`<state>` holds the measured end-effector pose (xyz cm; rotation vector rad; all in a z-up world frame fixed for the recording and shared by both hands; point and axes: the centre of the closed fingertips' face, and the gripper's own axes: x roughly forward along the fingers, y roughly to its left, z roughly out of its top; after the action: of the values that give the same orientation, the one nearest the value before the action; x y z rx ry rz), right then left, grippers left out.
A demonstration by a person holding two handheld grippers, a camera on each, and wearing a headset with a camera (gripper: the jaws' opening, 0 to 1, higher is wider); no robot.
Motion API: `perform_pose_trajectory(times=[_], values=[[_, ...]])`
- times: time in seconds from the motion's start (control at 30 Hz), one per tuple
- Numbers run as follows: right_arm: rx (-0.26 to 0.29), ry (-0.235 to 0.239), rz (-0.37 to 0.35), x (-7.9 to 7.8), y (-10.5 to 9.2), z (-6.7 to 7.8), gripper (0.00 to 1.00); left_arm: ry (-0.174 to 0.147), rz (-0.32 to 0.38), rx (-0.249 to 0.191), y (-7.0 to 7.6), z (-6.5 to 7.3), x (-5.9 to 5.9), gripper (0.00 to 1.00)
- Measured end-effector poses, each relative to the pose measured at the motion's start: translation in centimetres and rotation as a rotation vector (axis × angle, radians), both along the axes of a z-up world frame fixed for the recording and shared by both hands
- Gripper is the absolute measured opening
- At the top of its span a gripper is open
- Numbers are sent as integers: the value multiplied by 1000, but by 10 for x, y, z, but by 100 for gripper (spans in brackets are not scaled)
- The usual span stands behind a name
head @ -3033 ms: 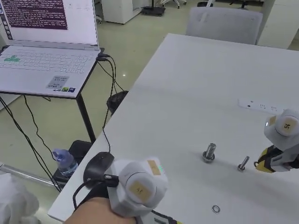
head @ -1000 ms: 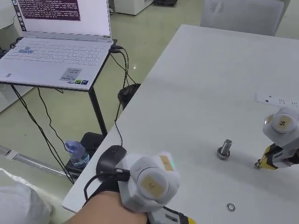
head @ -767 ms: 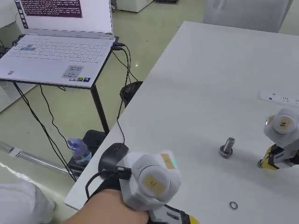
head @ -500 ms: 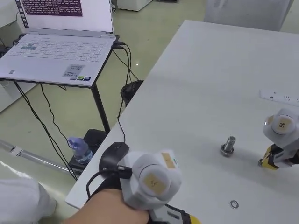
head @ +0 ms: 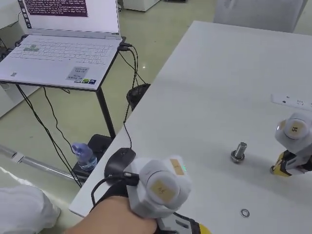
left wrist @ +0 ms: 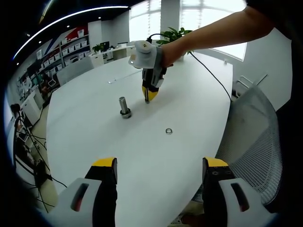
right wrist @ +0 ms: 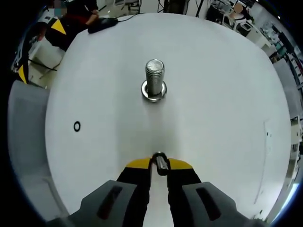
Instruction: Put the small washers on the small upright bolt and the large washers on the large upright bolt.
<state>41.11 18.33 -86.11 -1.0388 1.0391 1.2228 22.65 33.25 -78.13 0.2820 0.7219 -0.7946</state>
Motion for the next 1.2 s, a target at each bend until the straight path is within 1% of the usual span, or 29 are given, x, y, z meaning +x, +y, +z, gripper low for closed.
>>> perform_pose_trajectory(times=[0.33,0.53,0.83,1.0,1.2], values=[[2,2,2,1,1,0,17,2,-5,-2,-1,0,0,72],[8,5,4,2,1,1,20,2,-7,-2,-2,0,0,72],[28,2,18,3,4,13,26,-3,-9,-5,-3,2,1,72],[55,-4,38,0,13,23,31,-8,-10,-7,-3,4,2,72],[71,-7,53,-4,20,29,32,-24,-9,-8,-4,11,5,73]])
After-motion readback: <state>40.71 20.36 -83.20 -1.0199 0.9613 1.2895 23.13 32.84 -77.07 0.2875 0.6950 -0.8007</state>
